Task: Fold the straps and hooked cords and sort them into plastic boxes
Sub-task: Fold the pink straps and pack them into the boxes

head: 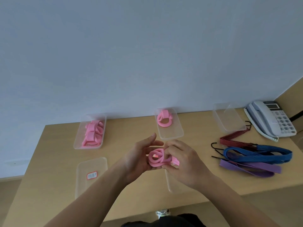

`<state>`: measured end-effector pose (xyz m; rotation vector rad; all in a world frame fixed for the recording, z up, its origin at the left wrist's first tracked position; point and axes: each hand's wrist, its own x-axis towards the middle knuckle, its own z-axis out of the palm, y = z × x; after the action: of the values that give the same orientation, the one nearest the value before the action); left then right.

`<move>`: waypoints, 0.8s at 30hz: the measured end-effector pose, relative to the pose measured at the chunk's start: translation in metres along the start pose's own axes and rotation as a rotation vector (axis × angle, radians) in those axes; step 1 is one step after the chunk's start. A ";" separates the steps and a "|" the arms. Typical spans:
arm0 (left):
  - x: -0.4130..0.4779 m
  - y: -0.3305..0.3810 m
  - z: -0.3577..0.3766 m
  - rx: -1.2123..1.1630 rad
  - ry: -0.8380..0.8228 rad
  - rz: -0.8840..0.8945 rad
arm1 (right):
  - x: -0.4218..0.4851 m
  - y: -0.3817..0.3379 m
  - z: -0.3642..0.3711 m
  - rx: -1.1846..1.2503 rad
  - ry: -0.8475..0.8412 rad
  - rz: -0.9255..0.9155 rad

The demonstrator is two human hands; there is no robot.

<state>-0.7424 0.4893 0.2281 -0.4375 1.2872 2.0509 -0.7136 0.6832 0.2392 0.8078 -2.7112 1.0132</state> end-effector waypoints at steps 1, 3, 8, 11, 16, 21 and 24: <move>0.010 0.002 0.002 0.037 0.018 -0.002 | 0.004 0.012 -0.002 0.001 -0.005 0.000; 0.031 0.007 0.006 0.173 0.083 0.021 | 0.015 0.036 -0.004 -0.020 -0.005 0.007; 0.086 0.015 0.018 0.396 0.362 0.075 | 0.058 0.098 -0.001 -0.121 -0.004 0.023; 0.113 0.018 0.021 0.496 0.522 0.095 | 0.089 0.131 0.005 -0.162 -0.061 0.017; 0.138 0.014 0.020 0.596 0.578 0.076 | 0.116 0.169 0.024 -0.271 -0.275 -0.032; 0.145 0.006 0.016 0.608 0.631 0.066 | 0.117 0.184 0.035 -0.223 -0.273 0.005; 0.143 0.002 0.015 0.638 0.629 0.074 | 0.116 0.185 0.035 -0.231 -0.255 0.036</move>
<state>-0.8455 0.5531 0.1516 -0.7627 2.2499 1.4644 -0.9074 0.7269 0.1422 0.9014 -2.9917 0.6212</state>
